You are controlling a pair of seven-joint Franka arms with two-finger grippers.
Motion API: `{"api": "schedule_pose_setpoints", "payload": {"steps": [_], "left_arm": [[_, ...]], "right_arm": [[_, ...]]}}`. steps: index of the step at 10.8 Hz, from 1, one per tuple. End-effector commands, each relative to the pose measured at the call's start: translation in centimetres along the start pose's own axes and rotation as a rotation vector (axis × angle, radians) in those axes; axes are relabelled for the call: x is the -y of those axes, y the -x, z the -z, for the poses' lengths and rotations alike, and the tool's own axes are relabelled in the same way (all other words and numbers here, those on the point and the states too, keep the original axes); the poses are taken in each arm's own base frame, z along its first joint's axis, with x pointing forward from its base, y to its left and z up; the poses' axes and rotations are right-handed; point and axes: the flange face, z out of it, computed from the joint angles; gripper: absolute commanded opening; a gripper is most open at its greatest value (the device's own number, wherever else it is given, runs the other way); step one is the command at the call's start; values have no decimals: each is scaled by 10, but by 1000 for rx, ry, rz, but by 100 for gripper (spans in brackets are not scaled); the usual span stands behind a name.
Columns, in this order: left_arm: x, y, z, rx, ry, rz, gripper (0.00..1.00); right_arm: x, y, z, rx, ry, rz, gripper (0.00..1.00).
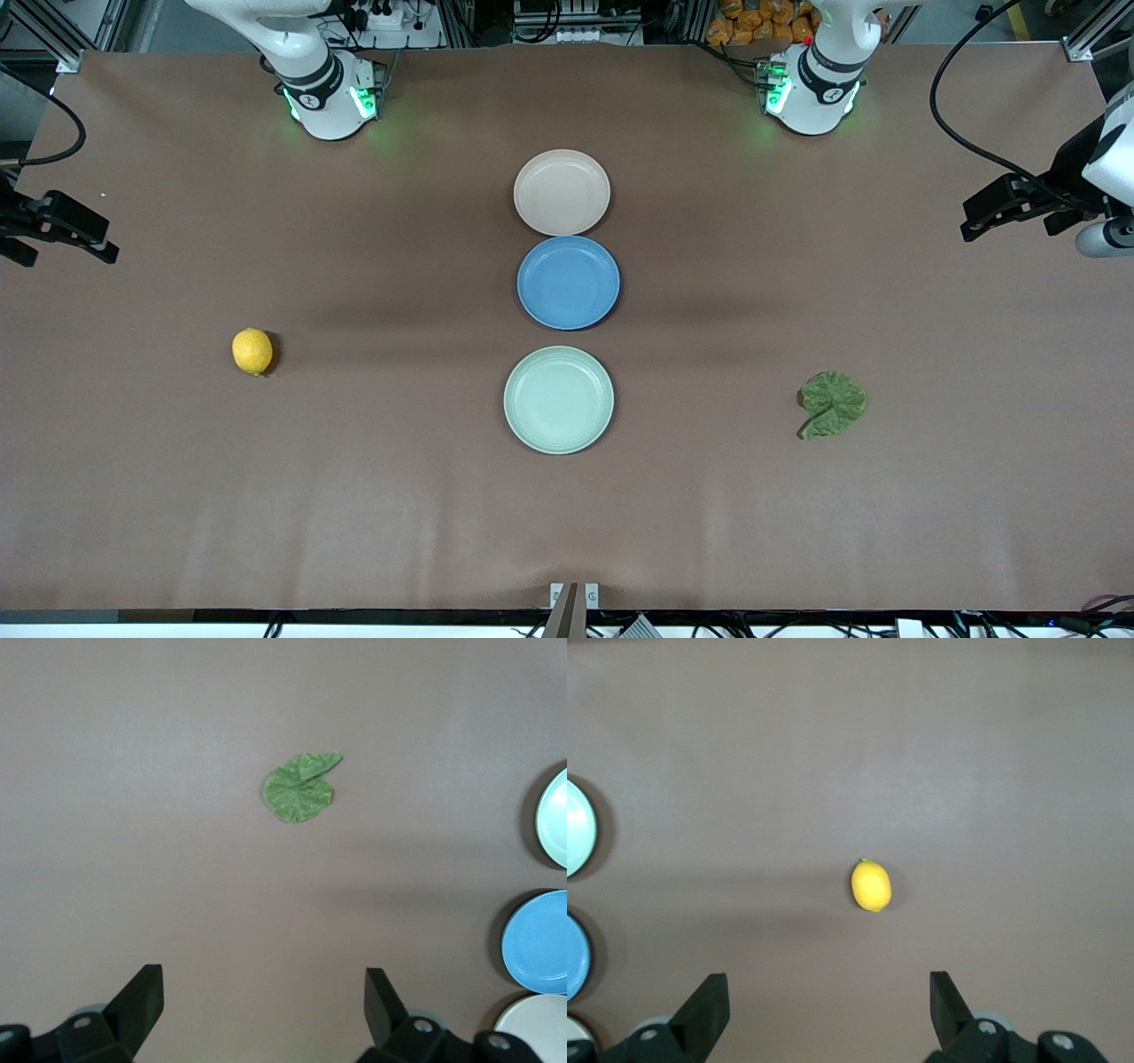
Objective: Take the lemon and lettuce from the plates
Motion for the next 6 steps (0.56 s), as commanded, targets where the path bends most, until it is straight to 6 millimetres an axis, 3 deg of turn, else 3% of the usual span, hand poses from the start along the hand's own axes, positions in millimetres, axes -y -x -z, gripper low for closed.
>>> {"api": "schedule_pose_setpoints", "payload": {"steps": [1, 6], "left_arm": [[-2, 3, 2, -8, 13, 5, 100], [-1, 2, 2, -9, 15, -1, 100]], "right_arm": [[0, 8, 11, 60, 45, -46, 100], [-4, 7, 12, 51, 31, -58, 100]]}}
